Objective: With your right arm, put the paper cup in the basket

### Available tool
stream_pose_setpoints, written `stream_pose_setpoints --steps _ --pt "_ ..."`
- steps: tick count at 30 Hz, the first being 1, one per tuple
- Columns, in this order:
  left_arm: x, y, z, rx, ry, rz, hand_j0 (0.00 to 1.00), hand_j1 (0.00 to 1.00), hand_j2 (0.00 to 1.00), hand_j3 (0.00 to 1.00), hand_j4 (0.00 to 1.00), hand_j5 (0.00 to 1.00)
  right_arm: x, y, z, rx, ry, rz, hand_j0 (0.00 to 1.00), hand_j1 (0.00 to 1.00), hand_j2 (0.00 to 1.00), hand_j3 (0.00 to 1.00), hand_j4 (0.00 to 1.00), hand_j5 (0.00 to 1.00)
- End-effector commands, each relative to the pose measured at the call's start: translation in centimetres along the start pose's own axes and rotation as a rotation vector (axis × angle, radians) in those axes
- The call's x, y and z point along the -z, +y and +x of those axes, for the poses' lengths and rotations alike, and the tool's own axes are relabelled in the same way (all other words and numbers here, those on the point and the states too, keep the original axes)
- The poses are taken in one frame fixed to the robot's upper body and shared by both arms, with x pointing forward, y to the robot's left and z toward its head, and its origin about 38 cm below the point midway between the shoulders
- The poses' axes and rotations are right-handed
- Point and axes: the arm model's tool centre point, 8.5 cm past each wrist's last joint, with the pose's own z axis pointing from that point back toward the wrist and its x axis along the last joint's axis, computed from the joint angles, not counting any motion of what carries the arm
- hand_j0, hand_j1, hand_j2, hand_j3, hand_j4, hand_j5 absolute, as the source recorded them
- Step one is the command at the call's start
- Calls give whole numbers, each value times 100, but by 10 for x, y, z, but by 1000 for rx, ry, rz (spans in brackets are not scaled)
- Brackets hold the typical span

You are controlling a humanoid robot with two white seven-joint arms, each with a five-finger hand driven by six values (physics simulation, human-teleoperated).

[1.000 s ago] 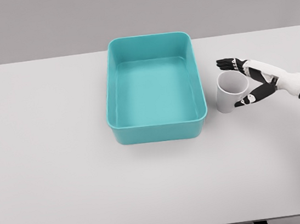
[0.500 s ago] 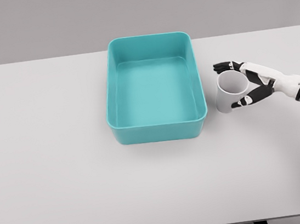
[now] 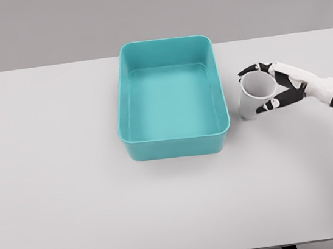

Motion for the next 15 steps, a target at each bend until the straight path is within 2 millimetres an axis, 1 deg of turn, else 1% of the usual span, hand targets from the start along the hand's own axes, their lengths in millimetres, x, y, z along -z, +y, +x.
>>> stream_pose_setpoints --steps 1,4,6,9,12,14,15 --pt "0 0 0 0 0 0 100 100 100 100 100 100 0 -4 7 -2 -23 -14 70 70 70 70 70 70" --pt "0 0 0 0 0 0 100 100 100 100 100 100 4 -6 19 -15 -60 -15 70 70 70 70 70 70" --pt "0 0 0 0 0 0 100 100 100 100 100 100 3 -14 25 -22 -75 -38 70 70 70 70 70 70" --pt "0 0 1 0 -2 0 100 100 100 100 100 100 2 -23 39 -45 -111 -56 70 70 70 70 70 70" --pt "0 0 0 0 0 0 100 100 100 100 100 100 6 -28 53 -60 -148 -65 70 70 70 70 70 70" --pt "0 0 0 0 1 0 100 100 100 100 100 100 5 -34 63 -71 -170 -78 70 70 70 70 70 70" --pt "0 0 0 1 0 0 100 100 100 100 100 100 2 -40 68 -81 -179 -94 70 70 70 70 70 70"
